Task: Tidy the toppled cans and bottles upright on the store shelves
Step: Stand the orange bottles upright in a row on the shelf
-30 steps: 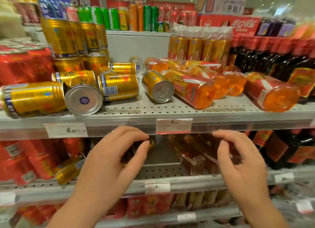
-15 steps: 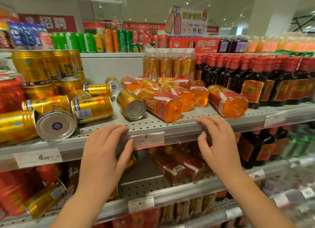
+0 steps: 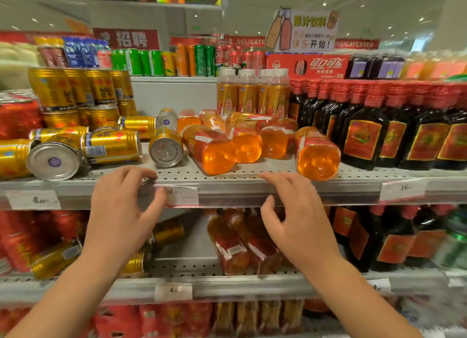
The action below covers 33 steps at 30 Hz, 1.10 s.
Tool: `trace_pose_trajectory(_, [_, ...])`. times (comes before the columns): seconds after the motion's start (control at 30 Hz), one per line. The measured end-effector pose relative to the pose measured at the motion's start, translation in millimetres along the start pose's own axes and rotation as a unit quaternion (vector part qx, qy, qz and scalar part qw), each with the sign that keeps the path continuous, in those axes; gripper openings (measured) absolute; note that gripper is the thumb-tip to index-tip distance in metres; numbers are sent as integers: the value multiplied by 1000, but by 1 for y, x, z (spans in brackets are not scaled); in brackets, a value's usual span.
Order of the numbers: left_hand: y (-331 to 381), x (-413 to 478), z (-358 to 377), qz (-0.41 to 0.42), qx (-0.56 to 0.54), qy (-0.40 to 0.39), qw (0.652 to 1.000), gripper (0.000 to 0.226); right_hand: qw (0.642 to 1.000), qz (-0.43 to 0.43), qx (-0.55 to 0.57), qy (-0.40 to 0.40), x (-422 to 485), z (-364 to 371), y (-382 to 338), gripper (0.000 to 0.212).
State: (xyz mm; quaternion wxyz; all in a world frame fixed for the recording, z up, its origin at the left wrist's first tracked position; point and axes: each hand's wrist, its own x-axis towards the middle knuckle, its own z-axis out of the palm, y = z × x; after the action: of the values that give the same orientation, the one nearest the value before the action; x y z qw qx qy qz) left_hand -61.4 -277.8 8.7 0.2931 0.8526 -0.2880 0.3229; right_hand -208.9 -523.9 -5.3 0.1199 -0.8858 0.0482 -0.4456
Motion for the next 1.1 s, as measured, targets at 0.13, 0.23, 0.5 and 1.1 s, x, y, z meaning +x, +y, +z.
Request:
trace_pose_trajectory(0.13, [47, -7, -4, 18, -14, 4, 1000, 21, 998, -21, 41, 43, 8, -38, 31, 42])
trace_pose_trajectory(0.23, [91, -6, -5, 73, -46, -34, 996, 17, 995, -11, 43, 88, 28, -61, 46, 41])
trace_pose_trajectory(0.5, [180, 59, 35, 85, -152, -161, 971, 20, 960, 250, -25, -127, 69, -70, 64, 76])
trace_pose_trajectory(1.1, [199, 80, 93, -81, -493, -272, 822, 46, 922, 204, 330, -13, 50, -59, 74, 59])
